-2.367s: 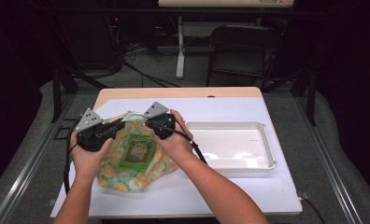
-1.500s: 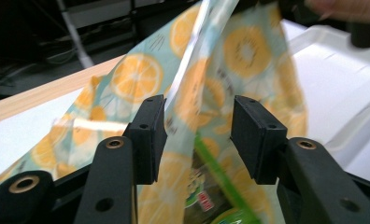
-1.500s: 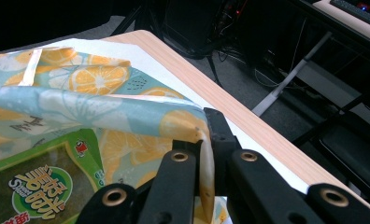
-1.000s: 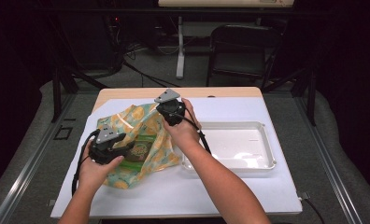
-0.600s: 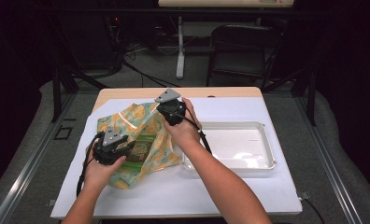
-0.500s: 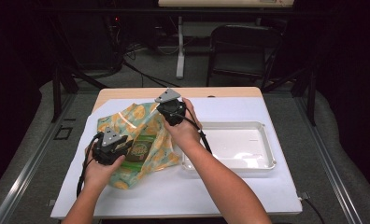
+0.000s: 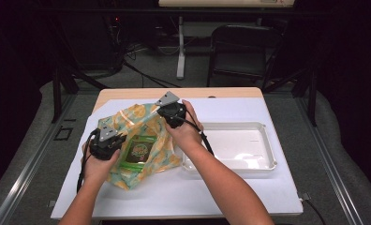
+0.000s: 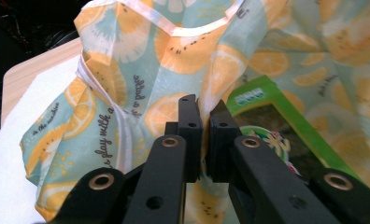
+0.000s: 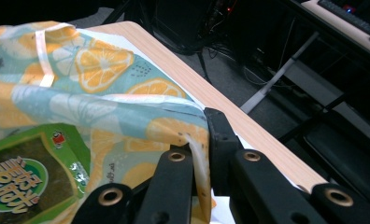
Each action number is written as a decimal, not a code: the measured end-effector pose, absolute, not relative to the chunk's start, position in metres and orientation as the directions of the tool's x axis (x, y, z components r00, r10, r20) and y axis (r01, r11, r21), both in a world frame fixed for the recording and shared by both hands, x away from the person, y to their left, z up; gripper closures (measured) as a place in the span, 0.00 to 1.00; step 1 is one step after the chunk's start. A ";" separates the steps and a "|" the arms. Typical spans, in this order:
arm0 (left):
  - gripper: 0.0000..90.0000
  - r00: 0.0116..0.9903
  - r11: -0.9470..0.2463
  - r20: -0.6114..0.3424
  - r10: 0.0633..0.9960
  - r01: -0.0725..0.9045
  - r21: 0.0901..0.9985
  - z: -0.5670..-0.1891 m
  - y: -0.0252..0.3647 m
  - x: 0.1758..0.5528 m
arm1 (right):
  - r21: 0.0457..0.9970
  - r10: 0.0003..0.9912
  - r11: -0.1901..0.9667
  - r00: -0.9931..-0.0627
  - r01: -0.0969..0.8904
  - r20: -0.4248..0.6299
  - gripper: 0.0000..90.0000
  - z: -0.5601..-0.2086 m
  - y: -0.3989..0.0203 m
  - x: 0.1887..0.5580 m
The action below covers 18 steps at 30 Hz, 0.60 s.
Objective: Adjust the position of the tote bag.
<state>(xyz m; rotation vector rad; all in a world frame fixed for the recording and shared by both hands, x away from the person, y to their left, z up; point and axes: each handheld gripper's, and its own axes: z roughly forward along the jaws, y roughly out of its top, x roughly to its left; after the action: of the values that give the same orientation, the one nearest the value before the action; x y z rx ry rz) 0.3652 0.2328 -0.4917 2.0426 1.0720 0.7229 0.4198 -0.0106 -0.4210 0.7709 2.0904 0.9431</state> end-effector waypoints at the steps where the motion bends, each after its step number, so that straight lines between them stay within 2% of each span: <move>1: 0.98 0.497 -0.401 0.145 0.856 0.459 0.793 -0.492 0.233 0.368 | 0.800 0.739 0.557 -0.572 0.224 -0.355 0.98 -0.422 -0.010 0.420; 18: 0.99 0.475 -0.366 0.091 0.876 0.530 0.765 -0.510 0.245 0.400 | 0.720 0.709 0.645 -0.554 0.257 -0.437 0.96 -0.450 0.005 0.440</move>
<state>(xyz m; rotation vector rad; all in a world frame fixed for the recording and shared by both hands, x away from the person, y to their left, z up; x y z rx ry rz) 0.3995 0.2448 -0.5097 2.0458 1.1599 0.6552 0.4398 0.0052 -0.4501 0.7482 2.1216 0.7799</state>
